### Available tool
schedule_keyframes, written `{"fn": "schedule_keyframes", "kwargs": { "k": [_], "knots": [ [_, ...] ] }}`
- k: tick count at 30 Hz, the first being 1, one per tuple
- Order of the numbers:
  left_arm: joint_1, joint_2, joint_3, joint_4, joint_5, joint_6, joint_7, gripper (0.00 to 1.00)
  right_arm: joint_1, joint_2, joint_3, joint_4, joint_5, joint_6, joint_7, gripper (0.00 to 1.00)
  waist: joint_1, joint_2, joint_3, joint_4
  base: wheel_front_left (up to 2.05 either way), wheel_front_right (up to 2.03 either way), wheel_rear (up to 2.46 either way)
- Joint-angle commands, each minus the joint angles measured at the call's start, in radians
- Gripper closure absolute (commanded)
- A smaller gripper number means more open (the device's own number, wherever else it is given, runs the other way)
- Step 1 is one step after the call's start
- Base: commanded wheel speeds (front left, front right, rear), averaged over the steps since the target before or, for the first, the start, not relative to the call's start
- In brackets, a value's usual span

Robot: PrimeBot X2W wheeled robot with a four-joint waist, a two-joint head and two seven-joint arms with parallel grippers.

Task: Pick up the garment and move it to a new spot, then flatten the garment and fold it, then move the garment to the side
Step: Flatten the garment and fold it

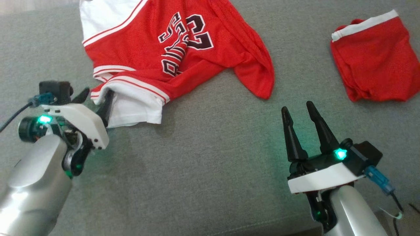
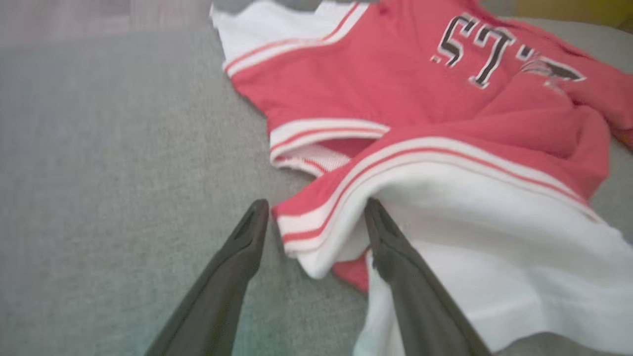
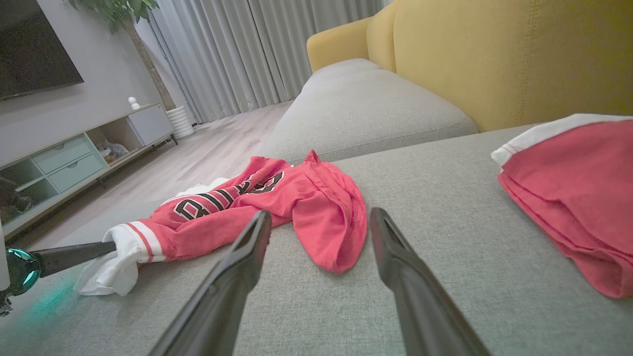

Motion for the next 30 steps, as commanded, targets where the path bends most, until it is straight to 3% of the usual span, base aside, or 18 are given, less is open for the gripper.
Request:
{"fn": "schedule_keyframes", "kwargs": {
  "k": [1,7,12,19,30],
  "knots": [
    [-0.059,0.036,0.033,-0.016,0.028,-0.001,-0.041,0.0,-0.015,-0.002,0.017,-0.035,-0.003,0.007,-0.011,0.0,-0.0001,0.0,-0.005,0.011,0.0,0.0,0.0],
    [-0.055,0.008,0.011,-0.05,0.126,0.031,-0.25,0.0,-0.012,-0.002,-0.012,-0.044,-0.023,0.007,-0.011,0.0,-0.0001,0.0,-0.049,0.081,0.0,0.0,0.0],
    [0.005,-0.027,0.017,-0.15,0.154,0.097,-0.373,0.0,-0.004,-0.002,-0.061,-0.037,-0.053,0.007,-0.011,0.0,-0.0001,0.0,-0.108,0.158,0.0,0.0,0.0],
    [0.167,-0.044,0.008,-0.335,0.176,0.221,-0.417,0.0,0.021,-0.002,-0.121,-0.031,-0.083,0.007,-0.011,0.0,-0.0001,0.0,-0.176,0.243,0.0,0.0,0.0],
    [0.359,-0.084,-0.012,-0.409,0.148,0.297,-0.433,0.0,0.074,-0.002,-0.12,-0.035,-0.073,0.007,0.0,0.0,-0.0001,0.0,-0.212,0.264,0.0,0.0,0.0]
  ]
}}
